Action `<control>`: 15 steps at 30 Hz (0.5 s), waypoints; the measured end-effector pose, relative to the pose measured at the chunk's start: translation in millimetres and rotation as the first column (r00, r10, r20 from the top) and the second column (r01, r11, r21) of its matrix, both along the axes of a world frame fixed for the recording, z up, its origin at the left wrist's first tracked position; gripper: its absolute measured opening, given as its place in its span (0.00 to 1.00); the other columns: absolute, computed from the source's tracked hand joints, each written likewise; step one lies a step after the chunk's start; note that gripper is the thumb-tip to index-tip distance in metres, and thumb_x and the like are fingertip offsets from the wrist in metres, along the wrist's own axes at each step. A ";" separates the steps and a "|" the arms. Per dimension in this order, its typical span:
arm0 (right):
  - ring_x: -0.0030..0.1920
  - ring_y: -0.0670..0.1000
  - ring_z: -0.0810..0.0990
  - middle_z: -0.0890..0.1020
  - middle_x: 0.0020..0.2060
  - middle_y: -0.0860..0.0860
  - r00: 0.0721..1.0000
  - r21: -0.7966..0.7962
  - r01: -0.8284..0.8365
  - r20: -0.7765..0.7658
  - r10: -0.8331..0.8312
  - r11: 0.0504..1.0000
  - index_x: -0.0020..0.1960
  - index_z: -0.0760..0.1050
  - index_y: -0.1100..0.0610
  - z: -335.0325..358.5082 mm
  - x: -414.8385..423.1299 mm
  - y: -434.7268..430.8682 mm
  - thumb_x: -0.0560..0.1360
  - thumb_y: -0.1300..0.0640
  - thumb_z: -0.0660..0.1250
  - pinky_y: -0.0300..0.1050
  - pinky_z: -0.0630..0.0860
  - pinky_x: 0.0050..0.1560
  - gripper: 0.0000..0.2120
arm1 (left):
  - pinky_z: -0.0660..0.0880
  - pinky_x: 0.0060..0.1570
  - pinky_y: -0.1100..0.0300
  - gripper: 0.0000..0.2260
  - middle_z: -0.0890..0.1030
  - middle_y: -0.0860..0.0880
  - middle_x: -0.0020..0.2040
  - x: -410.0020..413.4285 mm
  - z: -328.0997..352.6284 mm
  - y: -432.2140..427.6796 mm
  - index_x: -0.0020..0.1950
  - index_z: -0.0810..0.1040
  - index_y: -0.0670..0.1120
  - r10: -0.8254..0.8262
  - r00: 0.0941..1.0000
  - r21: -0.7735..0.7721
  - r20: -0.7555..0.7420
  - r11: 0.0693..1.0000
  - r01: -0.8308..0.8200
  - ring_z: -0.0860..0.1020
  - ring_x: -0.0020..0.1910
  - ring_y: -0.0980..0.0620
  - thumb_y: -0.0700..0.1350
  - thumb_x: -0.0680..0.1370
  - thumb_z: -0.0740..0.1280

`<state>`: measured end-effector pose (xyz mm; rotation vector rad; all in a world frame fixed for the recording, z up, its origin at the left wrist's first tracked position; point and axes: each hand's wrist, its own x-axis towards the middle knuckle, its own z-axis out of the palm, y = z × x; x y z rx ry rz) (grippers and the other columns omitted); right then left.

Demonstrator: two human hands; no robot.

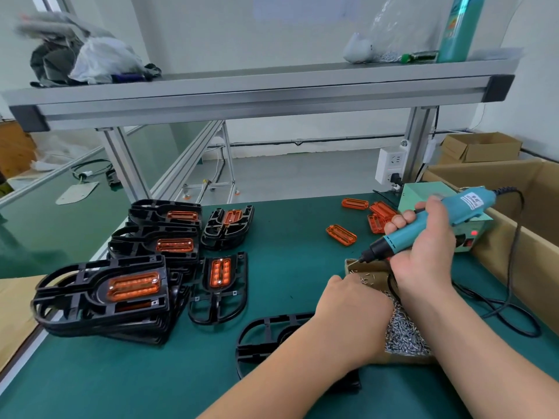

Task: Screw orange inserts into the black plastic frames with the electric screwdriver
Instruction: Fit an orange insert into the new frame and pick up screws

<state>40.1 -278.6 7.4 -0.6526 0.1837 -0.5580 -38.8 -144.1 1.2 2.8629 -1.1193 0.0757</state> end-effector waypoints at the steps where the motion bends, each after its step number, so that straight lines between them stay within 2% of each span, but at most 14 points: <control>1: 0.32 0.49 0.71 0.71 0.33 0.50 1.000 -0.009 -0.001 0.000 0.001 1.000 0.45 0.71 0.55 0.1 0.1 0.4 0.83 0.53 0.67 0.43 0.72 0.34 0.11 | 0.62 0.44 0.52 0.03 0.70 0.51 0.36 -0.1 -2.1 -0.1 0.48 0.82 0.48 0.017 1.000 -0.017 -0.002 1.000 -0.017 0.68 0.47 0.44 0.44 0.78 0.69; 3: 0.32 0.49 0.71 0.71 0.33 0.50 1.000 -0.021 -0.001 -0.006 0.001 1.000 0.45 0.70 0.55 -2.2 -0.8 -0.2 0.84 0.53 0.67 0.43 0.72 0.34 0.11 | 0.65 0.45 0.52 0.04 0.76 0.48 0.42 0.9 -7.3 0.0 0.52 0.83 0.49 0.068 0.997 -0.087 -0.041 0.994 -0.071 0.73 0.52 0.43 0.44 0.79 0.69; 7: 0.32 0.49 0.71 0.72 0.33 0.50 1.000 -0.013 0.003 -0.026 -0.004 1.000 0.45 0.71 0.55 -5.6 -1.5 -3.2 0.83 0.54 0.66 0.43 0.72 0.35 0.10 | 0.72 0.53 0.49 0.06 0.81 0.45 0.48 3.9 -14.9 3.4 0.55 0.84 0.51 0.100 0.977 -0.268 -0.186 0.952 -0.148 0.73 0.58 0.42 0.47 0.81 0.69; 10: 0.32 0.49 0.71 0.72 0.33 0.50 1.000 0.004 0.006 -0.016 -0.006 1.000 0.45 0.71 0.55 -5.2 -2.6 -5.2 0.83 0.53 0.67 0.42 0.72 0.34 0.10 | 0.73 0.55 0.50 0.05 0.84 0.48 0.48 5.9 -18.8 7.4 0.54 0.84 0.53 0.077 0.951 -0.379 -0.299 0.905 -0.193 0.72 0.58 0.47 0.49 0.80 0.71; 15: 0.32 0.49 0.72 0.72 0.33 0.49 1.000 0.016 0.000 -0.017 0.000 1.000 0.45 0.71 0.54 -7.1 -4.4 -7.0 0.83 0.53 0.67 0.42 0.72 0.35 0.09 | 0.75 0.55 0.55 0.06 0.81 0.52 0.51 7.6 -22.2 14.9 0.54 0.85 0.57 0.114 0.923 -0.434 -0.368 0.857 -0.278 0.76 0.55 0.53 0.50 0.78 0.72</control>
